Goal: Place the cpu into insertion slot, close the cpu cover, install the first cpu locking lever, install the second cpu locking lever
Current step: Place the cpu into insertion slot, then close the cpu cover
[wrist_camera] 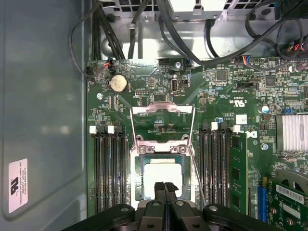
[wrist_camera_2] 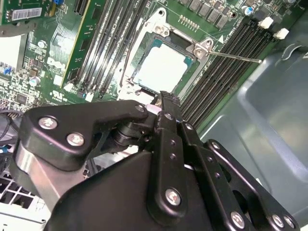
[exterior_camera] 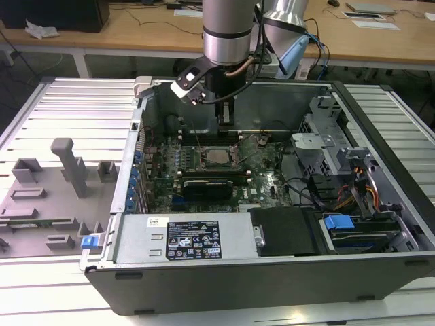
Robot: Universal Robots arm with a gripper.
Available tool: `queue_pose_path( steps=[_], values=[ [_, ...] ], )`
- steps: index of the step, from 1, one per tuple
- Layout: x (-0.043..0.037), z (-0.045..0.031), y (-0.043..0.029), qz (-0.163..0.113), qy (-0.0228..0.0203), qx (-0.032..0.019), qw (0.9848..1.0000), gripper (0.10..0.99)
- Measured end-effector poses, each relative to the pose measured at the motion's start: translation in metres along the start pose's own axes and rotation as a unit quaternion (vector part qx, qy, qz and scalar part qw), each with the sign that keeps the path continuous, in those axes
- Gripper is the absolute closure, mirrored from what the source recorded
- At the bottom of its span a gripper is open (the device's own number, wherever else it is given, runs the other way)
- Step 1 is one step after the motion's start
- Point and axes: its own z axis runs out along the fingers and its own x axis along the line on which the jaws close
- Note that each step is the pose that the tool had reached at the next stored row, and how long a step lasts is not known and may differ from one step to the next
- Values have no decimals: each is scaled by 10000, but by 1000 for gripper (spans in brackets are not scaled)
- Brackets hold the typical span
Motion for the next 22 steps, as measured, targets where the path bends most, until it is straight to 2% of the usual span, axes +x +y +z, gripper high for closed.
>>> queue_pose_path(
  steps=[13, 17, 19, 22],
  values=[
    [0, 0, 17, 3, -1, 1, 10000, 980],
    [-1, 9, 172, 3, 0, 1, 10000, 980],
    [-7, 17, 351, 4, -1, 10, 10000, 980],
    [-10, 23, 441, 4, 0, 18, 10000, 980]
  ],
)
